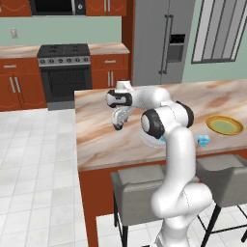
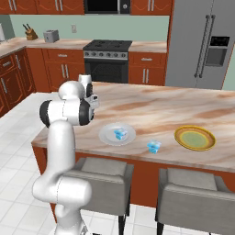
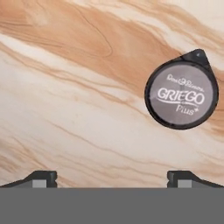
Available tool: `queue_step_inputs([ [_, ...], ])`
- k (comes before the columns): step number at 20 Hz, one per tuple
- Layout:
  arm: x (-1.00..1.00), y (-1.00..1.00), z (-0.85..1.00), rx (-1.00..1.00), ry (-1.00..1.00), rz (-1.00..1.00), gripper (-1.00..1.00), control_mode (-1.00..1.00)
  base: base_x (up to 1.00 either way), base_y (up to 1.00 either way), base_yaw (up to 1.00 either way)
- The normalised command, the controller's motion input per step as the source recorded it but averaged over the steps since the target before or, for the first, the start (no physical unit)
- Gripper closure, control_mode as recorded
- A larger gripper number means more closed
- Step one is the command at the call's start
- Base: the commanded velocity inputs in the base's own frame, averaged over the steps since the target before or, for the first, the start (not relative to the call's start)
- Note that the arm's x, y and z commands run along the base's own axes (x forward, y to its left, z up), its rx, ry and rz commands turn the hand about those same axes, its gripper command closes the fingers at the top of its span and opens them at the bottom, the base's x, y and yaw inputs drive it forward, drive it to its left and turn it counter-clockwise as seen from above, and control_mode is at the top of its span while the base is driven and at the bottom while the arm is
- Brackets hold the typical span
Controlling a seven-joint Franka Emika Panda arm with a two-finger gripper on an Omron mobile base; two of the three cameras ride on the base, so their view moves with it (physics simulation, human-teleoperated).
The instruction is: Place two yogurt containers on each plate.
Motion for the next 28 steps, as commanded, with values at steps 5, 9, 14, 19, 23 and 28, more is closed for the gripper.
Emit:
queue_step_inputs([
  [5, 0.1, 0.0, -0.14, 0.0, 0.0, 0.0, -1.0, -1.0, 0.0, 0.0, 0.0],
  [9, 0.1, 0.0, -0.05, 0.0, 0.0, -0.02, -1.0, -1.0, 0.0, 0.0, 0.0],
  [14, 0.12, 0.0, -0.07, 0.0, 0.0, -0.05, -1.0, -1.0, 0.0, 0.0, 0.0],
  [19, 0.12, 0.0, -0.02, 0.0, -0.04, -0.06, -1.0, -1.0, 0.0, 0.0, 0.0],
  [23, 0.15, 0.01, 0.0, 0.0, -0.06, -0.09, -1.0, -1.0, 0.0, 0.0, 0.0],
  [28, 0.23, 0.05, 0.0, 0.0, -0.02, -0.03, -1.0, -1.0, 0.0, 0.0, 0.0],
])
